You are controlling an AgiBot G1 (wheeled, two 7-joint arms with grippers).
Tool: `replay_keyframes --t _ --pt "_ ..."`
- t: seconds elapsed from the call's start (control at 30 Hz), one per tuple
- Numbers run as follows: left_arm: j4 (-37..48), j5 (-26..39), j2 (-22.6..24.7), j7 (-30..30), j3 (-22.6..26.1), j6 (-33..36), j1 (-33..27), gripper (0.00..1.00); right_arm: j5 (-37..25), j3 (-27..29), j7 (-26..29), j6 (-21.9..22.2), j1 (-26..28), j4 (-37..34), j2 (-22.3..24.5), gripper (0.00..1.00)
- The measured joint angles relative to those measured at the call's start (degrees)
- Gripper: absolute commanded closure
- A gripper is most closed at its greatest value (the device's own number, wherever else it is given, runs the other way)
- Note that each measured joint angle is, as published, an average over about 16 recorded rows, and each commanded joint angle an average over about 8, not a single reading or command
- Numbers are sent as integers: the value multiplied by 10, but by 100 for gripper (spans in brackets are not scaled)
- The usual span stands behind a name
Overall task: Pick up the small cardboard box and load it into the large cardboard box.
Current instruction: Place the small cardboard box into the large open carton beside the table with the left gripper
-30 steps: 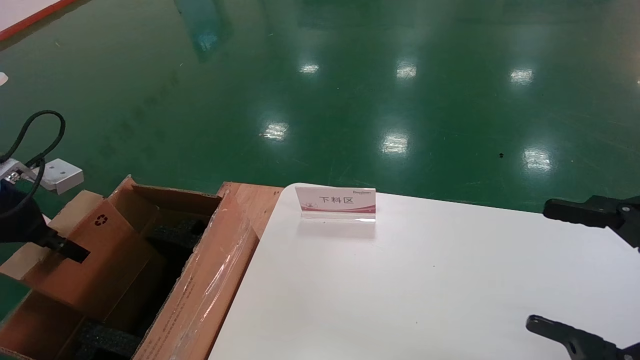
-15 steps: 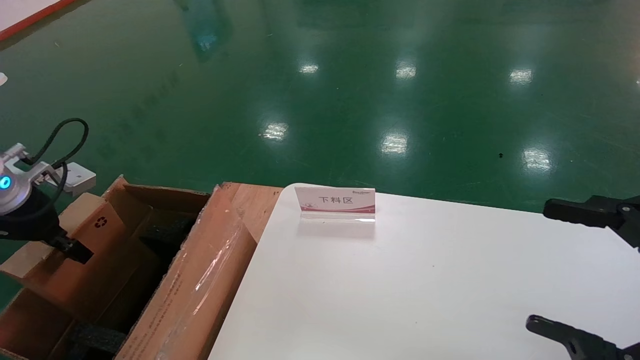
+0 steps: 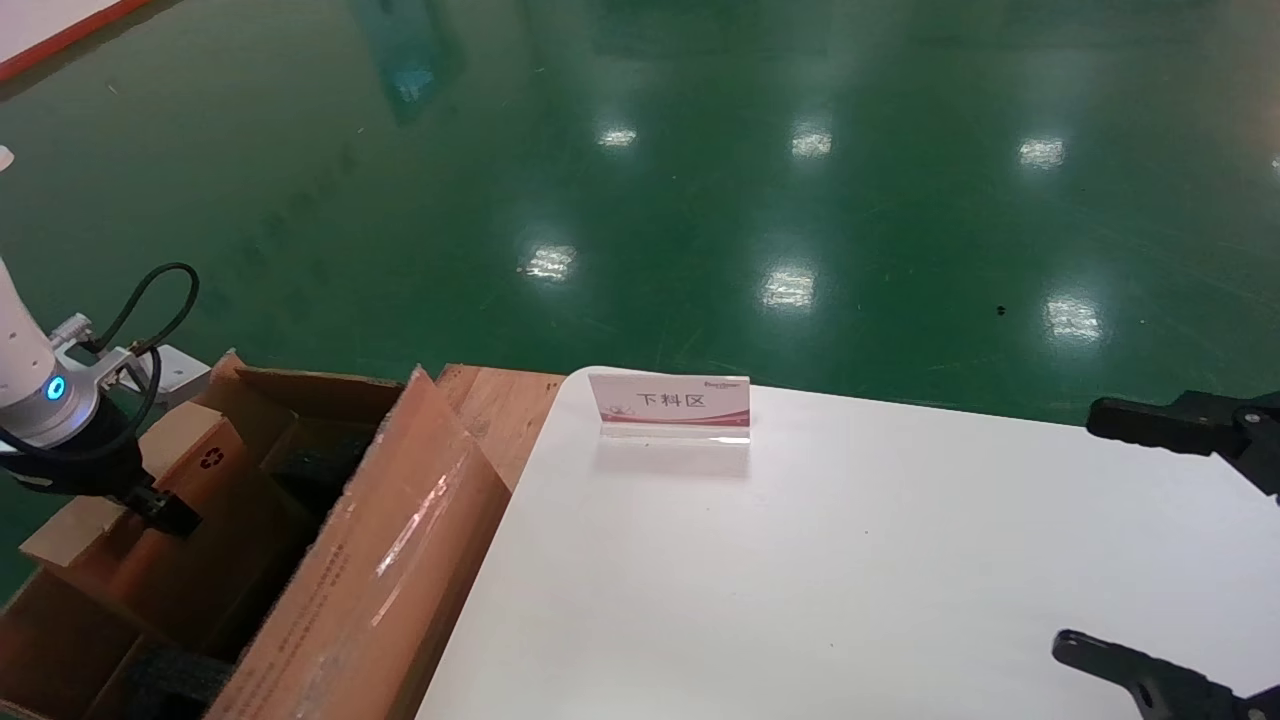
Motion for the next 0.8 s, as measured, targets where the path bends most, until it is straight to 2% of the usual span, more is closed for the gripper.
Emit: replay_keyframes --t 0.33,0.37,0.4,0.63,0.67,0.8 --pt "16 -9 4 0 0 -17 31 100 0 0 0 0 0 0 0 0" --pt "18 -11 4 0 -1 -18 34 98 0 0 0 0 0 0 0 0" --pt "19 -12 4 1 -1 -19 36 92 0 0 0 0 0 0 0 0" --pt "25 -19 4 5 -2 -24 47 7 0 -1 0 0 0 0 0 0" --pt "26 -20 5 5 -2 -24 48 1 0 -1 0 0 0 0 0 0" --pt "27 -22 5 6 -3 -25 50 0 0 -1 0 0 0 0 0 0"
